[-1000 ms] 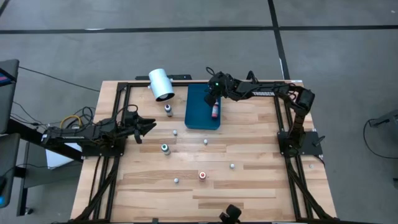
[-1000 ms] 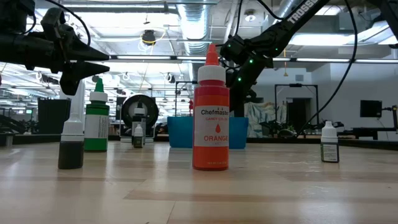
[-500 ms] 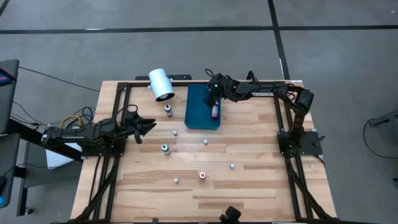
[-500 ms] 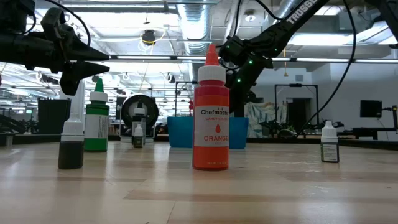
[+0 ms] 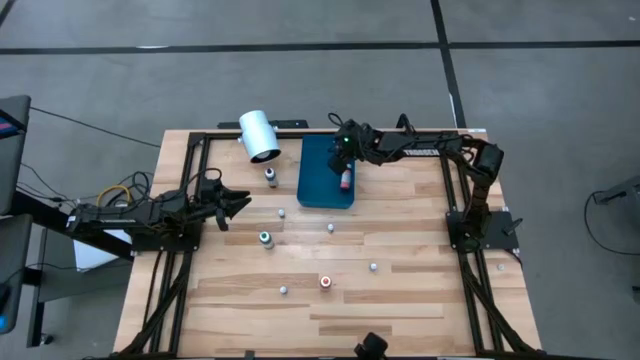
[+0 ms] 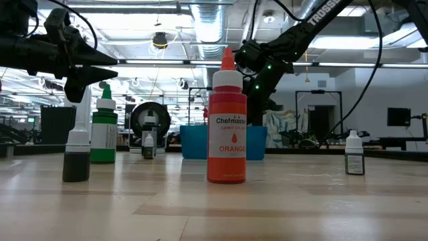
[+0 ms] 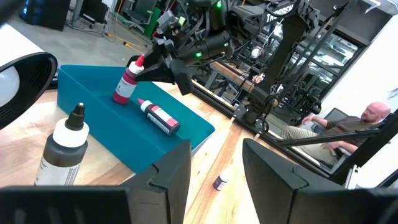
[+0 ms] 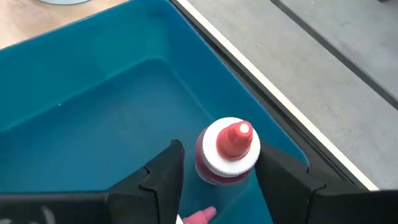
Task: Pick & Place food coloring
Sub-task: Put the large red food coloring bottle into the blue bin
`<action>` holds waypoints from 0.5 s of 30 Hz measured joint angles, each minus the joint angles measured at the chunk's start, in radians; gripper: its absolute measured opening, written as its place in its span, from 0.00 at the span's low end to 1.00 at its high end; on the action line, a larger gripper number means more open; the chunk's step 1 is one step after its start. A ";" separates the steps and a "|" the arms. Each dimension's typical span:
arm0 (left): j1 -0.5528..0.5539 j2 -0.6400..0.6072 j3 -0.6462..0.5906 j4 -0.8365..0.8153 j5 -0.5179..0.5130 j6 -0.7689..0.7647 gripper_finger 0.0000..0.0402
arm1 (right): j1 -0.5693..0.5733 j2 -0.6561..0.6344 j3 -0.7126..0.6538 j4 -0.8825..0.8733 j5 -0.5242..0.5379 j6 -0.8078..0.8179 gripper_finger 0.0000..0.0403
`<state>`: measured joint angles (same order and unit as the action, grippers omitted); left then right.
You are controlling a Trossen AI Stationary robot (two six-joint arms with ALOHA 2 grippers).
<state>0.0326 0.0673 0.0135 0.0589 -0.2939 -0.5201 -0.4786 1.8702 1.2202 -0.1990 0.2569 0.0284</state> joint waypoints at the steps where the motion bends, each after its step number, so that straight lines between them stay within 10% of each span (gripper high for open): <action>1: 0.000 0.000 0.000 0.000 0.000 0.000 0.34 | 0.000 0.000 0.010 -0.014 0.000 -0.001 0.47; 15: 0.000 0.000 0.000 0.000 0.000 0.000 0.34 | -0.002 0.000 0.080 -0.089 0.004 -0.011 0.50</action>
<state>0.0326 0.0673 0.0135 0.0589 -0.2943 -0.5198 -0.4801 1.8702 1.3000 -0.2876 0.2609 0.0170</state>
